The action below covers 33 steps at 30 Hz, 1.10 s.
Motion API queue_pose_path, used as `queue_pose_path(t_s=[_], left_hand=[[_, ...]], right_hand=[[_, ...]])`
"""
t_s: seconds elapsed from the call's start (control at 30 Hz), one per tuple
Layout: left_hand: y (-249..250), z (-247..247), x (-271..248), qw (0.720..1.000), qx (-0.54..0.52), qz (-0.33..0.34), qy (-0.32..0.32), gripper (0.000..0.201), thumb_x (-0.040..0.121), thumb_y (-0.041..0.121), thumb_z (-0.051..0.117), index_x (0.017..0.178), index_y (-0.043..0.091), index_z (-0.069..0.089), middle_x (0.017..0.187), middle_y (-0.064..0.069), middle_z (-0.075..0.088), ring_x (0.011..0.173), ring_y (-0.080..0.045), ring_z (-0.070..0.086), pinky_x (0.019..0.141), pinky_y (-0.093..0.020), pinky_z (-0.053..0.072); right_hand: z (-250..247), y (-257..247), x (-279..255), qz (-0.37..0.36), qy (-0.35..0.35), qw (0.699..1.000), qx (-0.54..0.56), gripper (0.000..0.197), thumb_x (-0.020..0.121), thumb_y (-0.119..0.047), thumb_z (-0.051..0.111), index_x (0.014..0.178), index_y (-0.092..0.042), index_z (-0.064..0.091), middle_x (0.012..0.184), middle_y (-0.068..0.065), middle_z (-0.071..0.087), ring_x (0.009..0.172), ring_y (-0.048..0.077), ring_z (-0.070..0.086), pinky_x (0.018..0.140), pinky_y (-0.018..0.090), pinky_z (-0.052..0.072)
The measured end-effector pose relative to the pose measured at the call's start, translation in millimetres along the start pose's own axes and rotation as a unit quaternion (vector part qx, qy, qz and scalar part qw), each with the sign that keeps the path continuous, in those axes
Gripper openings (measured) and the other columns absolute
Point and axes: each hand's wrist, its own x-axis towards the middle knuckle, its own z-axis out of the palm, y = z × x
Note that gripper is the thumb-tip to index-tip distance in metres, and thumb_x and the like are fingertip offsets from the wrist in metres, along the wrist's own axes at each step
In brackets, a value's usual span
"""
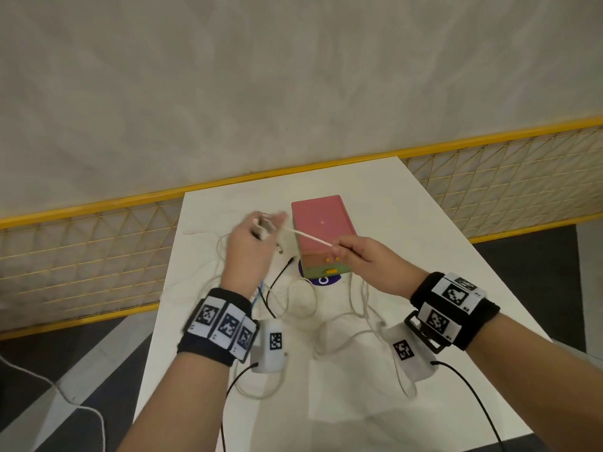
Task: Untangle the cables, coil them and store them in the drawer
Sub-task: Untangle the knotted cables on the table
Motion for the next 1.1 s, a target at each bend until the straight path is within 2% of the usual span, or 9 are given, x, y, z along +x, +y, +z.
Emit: queue_pose_path(t_s=[0.13, 0.27, 0.4, 0.5, 0.67, 0.8, 0.87, 0.93, 1.1], left_hand=[[-5.0, -27.7, 15.5, 0.988, 0.032, 0.012, 0.154, 0.025, 0.091, 0.038, 0.063, 0.078, 0.018, 0.057, 0.06, 0.003, 0.047, 0.051, -0.008, 0.041, 0.058, -0.025, 0.036], [7.3, -1.7, -12.9, 0.996, 0.017, 0.087, -0.033, 0.011, 0.093, 0.022, 0.063, 0.104, 0.023, 0.066, 0.071, 0.005, 0.059, 0.052, 0.002, 0.048, 0.054, -0.009, 0.039], [1.4, 14.6, -20.5, 0.976, 0.123, 0.108, -0.147, 0.021, 0.092, 0.034, 0.064, 0.083, 0.016, 0.062, 0.066, -0.01, 0.058, 0.049, -0.006, 0.038, 0.05, -0.018, 0.032], [10.4, 0.5, -9.7, 0.995, 0.06, 0.075, -0.027, 0.017, 0.093, 0.022, 0.065, 0.082, 0.012, 0.056, 0.055, 0.012, 0.054, 0.045, -0.001, 0.044, 0.047, -0.011, 0.034], [3.2, -25.3, 9.8, 0.986, 0.022, 0.048, 0.158, 0.02, 0.092, 0.034, 0.064, 0.088, 0.016, 0.056, 0.067, 0.01, 0.052, 0.057, -0.003, 0.048, 0.062, -0.027, 0.043], [6.4, -0.5, -17.1, 0.992, 0.019, 0.115, -0.057, 0.022, 0.094, 0.012, 0.061, 0.114, 0.023, 0.063, 0.077, 0.014, 0.062, 0.059, 0.009, 0.055, 0.059, -0.008, 0.042], [-0.1, 11.8, -24.5, 0.971, 0.099, 0.117, -0.185, 0.013, 0.093, 0.027, 0.063, 0.106, 0.025, 0.065, 0.072, 0.006, 0.06, 0.054, 0.003, 0.049, 0.055, -0.013, 0.04], [-5.8, 14.4, -23.9, 0.957, 0.16, 0.126, -0.207, 0.02, 0.09, 0.038, 0.065, 0.087, 0.019, 0.062, 0.061, 0.006, 0.052, 0.05, -0.004, 0.041, 0.051, -0.019, 0.034], [3.5, -15.5, 0.0, 0.988, 0.068, 0.117, 0.08, 0.02, 0.092, 0.02, 0.066, 0.077, 0.02, 0.052, 0.057, 0.013, 0.051, 0.05, -0.002, 0.047, 0.049, -0.008, 0.034]], right_hand=[[-3.1, 16.4, -11.1, 0.013, 0.003, 1.0, -0.009, 0.029, 0.102, -0.018, 0.039, 0.078, -0.016, 0.056, 0.064, -0.016, 0.047, 0.059, 0.003, 0.035, 0.059, 0.015, 0.031], [9.5, 4.3, -1.0, -0.006, 0.015, 1.0, -0.014, 0.029, 0.101, -0.021, 0.041, 0.077, -0.021, 0.056, 0.066, -0.009, 0.047, 0.06, 0.007, 0.038, 0.06, 0.02, 0.033], [10.5, -13.4, 6.4, -0.039, 0.021, 0.999, 0.017, 0.026, 0.101, -0.021, 0.041, 0.081, -0.021, 0.057, 0.069, -0.01, 0.054, 0.065, 0.009, 0.047, 0.063, 0.022, 0.039], [4.4, -2.6, 1.8, -0.012, 0.01, 1.0, 0.013, 0.022, 0.101, -0.022, 0.042, 0.087, -0.013, 0.057, 0.068, -0.008, 0.046, 0.062, 0.007, 0.039, 0.057, 0.016, 0.034], [7.0, 24.6, -7.5, 0.028, 0.016, 0.999, -0.015, 0.023, 0.101, -0.02, 0.041, 0.089, -0.009, 0.057, 0.071, -0.006, 0.046, 0.061, 0.003, 0.037, 0.06, 0.016, 0.034], [18.5, 12.4, -1.5, 0.006, 0.013, 1.0, -0.002, 0.022, 0.101, -0.017, 0.042, 0.083, -0.015, 0.054, 0.073, -0.006, 0.051, 0.065, 0.004, 0.042, 0.065, 0.018, 0.037], [21.1, -0.4, 2.8, -0.012, 0.023, 0.999, 0.02, 0.027, 0.101, -0.01, 0.041, 0.077, -0.021, 0.05, 0.067, -0.015, 0.053, 0.063, -0.002, 0.046, 0.063, 0.012, 0.038], [20.7, -5.8, 6.0, -0.026, 0.024, 0.999, 0.021, 0.033, 0.101, -0.008, 0.039, 0.073, -0.026, 0.044, 0.062, -0.022, 0.053, 0.059, -0.004, 0.046, 0.06, 0.01, 0.037], [17.7, 28.1, -2.0, 0.015, 0.001, 1.0, -0.026, 0.025, 0.102, -0.019, 0.037, 0.08, -0.016, 0.046, 0.068, -0.008, 0.04, 0.059, 0.004, 0.036, 0.059, 0.018, 0.032]])
